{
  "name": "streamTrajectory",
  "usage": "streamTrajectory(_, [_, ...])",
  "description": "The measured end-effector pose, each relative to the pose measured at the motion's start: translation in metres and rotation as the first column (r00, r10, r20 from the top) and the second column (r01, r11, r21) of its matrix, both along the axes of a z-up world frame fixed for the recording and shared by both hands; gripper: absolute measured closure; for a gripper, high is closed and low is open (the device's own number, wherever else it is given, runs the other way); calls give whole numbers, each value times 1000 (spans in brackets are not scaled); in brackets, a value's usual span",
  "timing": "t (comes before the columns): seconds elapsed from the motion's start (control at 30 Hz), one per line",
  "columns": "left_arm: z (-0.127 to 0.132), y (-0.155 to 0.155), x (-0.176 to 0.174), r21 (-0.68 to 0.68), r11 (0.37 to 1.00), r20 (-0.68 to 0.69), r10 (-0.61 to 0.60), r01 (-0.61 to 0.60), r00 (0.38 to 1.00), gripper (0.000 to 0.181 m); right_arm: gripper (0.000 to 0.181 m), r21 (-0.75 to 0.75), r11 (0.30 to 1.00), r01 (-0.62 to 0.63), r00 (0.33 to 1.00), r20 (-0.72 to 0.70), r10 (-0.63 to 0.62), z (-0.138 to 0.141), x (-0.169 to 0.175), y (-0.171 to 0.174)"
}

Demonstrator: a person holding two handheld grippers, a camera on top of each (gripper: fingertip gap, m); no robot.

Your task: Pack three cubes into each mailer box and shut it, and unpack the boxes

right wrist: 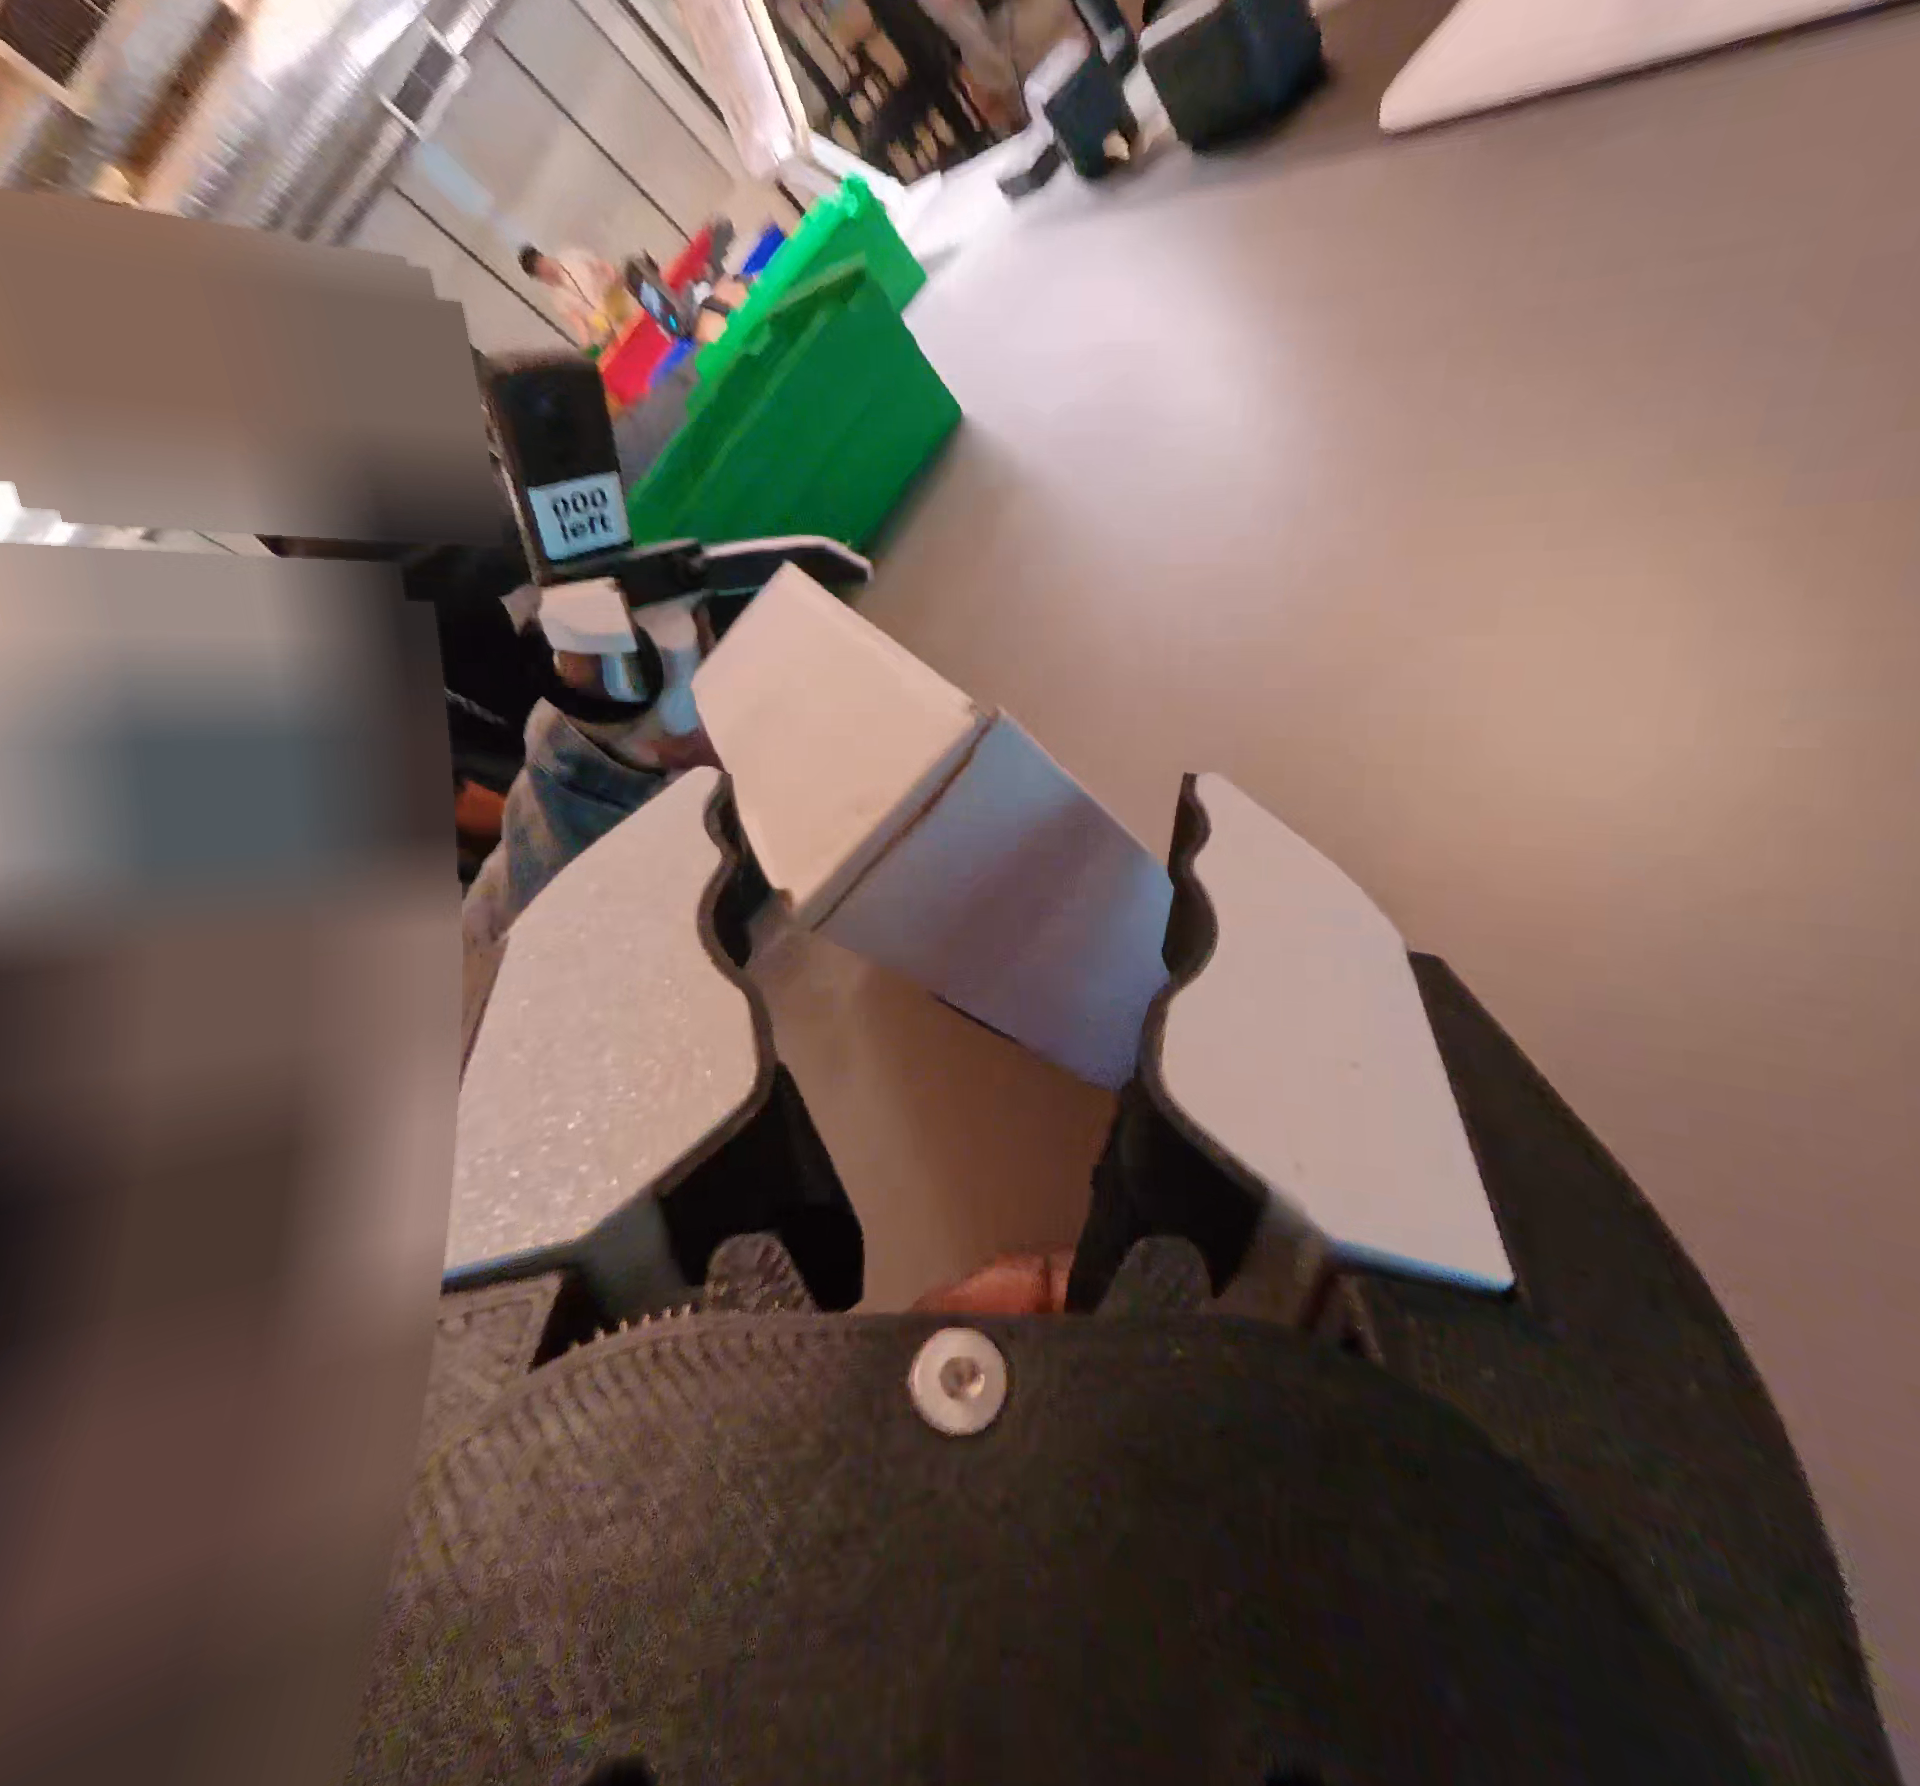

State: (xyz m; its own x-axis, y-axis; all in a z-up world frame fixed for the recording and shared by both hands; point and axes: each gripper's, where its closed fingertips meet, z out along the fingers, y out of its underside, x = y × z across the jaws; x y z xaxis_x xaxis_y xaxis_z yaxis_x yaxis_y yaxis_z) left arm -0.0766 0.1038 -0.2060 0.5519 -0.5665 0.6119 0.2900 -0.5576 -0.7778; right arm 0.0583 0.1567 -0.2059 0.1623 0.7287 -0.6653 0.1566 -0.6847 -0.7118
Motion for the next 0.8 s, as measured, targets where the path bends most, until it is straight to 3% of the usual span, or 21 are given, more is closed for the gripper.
streamTrajectory(0.1, [-14,0,2,-66,998,-52,1,-4,999,110,111,-42,999,-24,998,58,26,-12,-3,-6])
streamTrajectory(0.17, [-12,-4,6,-87,996,-12,-36,35,999,122,124,-64,996,-66,997,43,69,-13,-7,-12])
streamTrajectory(0.23, [-11,-5,8,-77,996,-12,-49,48,999,126,125,-54,996,-71,996,45,73,-12,-7,-13])
streamTrajectory(0.3, [-9,-4,8,-40,998,-35,-42,41,998,127,126,1,997,-82,995,53,81,-10,-7,-14])
streamTrajectory(0.4, [-4,1,4,116,993,-159,31,-13,987,132,130,200,977,-73,996,67,61,-4,-9,-14])
streamTrajectory(0.47, [-9,3,2,226,974,-315,88,-15,945,136,137,395,916,-74,994,100,37,-2,-10,-14])
streamTrajectory(0.53, [-25,3,4,264,964,-482,102,33,870,136,138,585,802,-121,982,190,10,-10,-10,-14])
streamTrajectory(0.63, [-42,3,6,281,956,-646,119,90,754,140,139,710,657,-256,927,374,-43,-37,-5,-12])
streamTrajectory(0.73, [-51,1,5,287,948,-730,123,139,672,142,142,701,626,-342,881,470,-45,-57,-2,-12])
streamTrajectory(0.8, [-55,-2,6,262,953,-735,96,151,671,143,142,692,634,-345,884,467,-29,-56,-2,-14])
